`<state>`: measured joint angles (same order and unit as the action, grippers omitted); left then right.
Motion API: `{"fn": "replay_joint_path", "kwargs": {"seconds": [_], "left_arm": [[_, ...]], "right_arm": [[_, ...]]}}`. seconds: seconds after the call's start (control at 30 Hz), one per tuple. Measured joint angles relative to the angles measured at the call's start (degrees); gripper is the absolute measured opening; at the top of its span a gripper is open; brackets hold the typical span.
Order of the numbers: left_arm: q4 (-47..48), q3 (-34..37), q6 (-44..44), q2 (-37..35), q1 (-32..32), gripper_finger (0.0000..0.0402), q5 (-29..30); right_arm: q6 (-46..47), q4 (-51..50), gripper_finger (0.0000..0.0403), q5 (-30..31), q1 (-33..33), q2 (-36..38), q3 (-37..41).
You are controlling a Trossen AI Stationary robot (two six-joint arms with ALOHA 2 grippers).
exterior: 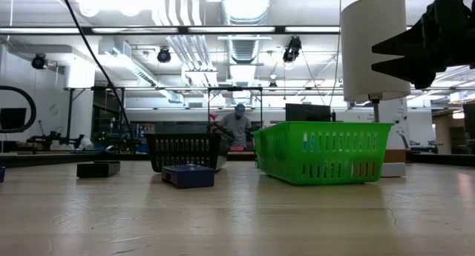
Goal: Pick & Place Office items
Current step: Put the violet charger adapter into the green bin
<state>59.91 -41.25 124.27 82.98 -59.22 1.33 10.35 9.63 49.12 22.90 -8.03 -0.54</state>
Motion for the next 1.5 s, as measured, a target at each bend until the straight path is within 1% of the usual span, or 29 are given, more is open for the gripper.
{"fn": "replay_joint_path", "kwargs": {"seconds": [0.2, 0.5, 0.73, 0.93, 1.07, 1.33, 1.5], "left_arm": [[-2.4, 1.5, -0.1, 0.0, 0.0, 0.0170, 1.9], [-2.9, 2.0, -2.7, -0.1, 1.1, 0.0170, 7.7], [-5.7, 2.2, -9.4, -0.1, 5.1, 0.0170, 11.8], [-8.1, 2.2, -18.5, -0.2, 10.7, 0.0170, 15.3], [-11.4, 2.2, -26.3, -0.2, 15.4, 0.0170, 16.2], [-20.2, 2.2, -43.5, -0.2, 25.4, 0.0170, 16.5], [-28.9, 2.2, -54.4, -0.2, 29.3, 0.0170, 14.9]], "right_arm": [[0.0, 0.0, 0.0324, 0.0, 0.0, 0.0, 0.0], [0.0, 0.0, 0.0313, 0.0, 0.0, 0.0, 0.0], [0.0, 0.0, 0.0319, 0.0, 0.0, 0.0, 0.0], [0.0, 0.0, 0.0325, 0.0, 0.0, 0.0, 0.0], [0.0, 0.0, 0.0321, 0.0, 0.0, 0.0, 0.0], [0.0, 0.0, 0.0313, 0.0, 0.0, 0.0, 0.0], [0.0, 0.0, 0.0316, 0.0, 0.0, 0.0, 0.0]]}}
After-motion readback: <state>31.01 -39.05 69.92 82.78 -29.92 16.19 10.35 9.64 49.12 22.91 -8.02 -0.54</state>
